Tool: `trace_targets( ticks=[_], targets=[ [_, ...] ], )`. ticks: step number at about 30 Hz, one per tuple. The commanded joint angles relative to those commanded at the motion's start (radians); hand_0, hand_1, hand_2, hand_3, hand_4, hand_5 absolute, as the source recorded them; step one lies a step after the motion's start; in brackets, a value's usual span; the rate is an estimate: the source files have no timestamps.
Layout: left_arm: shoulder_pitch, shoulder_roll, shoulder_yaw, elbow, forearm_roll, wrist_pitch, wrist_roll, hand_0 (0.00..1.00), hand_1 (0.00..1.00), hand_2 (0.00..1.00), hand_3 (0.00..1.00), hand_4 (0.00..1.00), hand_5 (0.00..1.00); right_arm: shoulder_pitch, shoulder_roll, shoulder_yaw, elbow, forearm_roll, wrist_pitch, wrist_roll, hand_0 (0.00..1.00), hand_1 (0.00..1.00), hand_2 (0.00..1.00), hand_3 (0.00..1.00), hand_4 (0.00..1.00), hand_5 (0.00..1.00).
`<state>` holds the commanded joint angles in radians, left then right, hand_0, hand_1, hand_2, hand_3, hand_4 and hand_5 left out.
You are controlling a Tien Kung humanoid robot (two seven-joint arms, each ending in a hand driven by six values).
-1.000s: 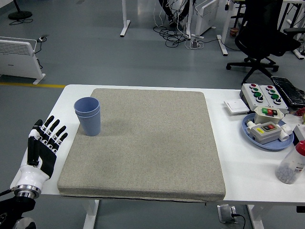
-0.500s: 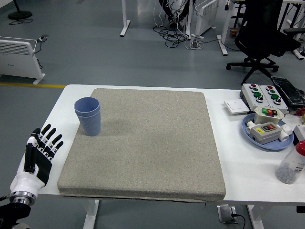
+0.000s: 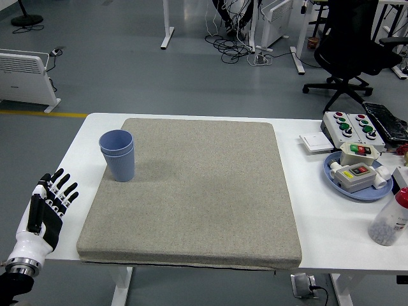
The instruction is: Push cup pick cup insert cup
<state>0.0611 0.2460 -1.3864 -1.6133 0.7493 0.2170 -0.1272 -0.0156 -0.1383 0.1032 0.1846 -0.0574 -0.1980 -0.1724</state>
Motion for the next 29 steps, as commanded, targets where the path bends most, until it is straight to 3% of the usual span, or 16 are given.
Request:
trace_targets(
  ticks=[13, 29],
  targets=[
    [0.014, 0.005, -0.036, 0.005, 0.036, -0.025, 0.024, 0.896, 0.909, 0.959, 0.952, 0.596, 0.998, -0.013, 0.001, -0.075, 0.0, 0.113, -0.014, 0.028, 0.705, 0.626, 0.712, 0.594, 0.132, 0.515],
    [-0.012, 0.009, -0.026, 0.017, 0.038, -0.02, 0.017, 0.896, 0.907, 0.959, 0.953, 0.599, 0.998, -0.003, 0.009, -0.075, 0.007, 0.099, 0.003, 0.028, 0.707, 0.635, 0.713, 0.597, 0.139, 0.506]
  ],
)
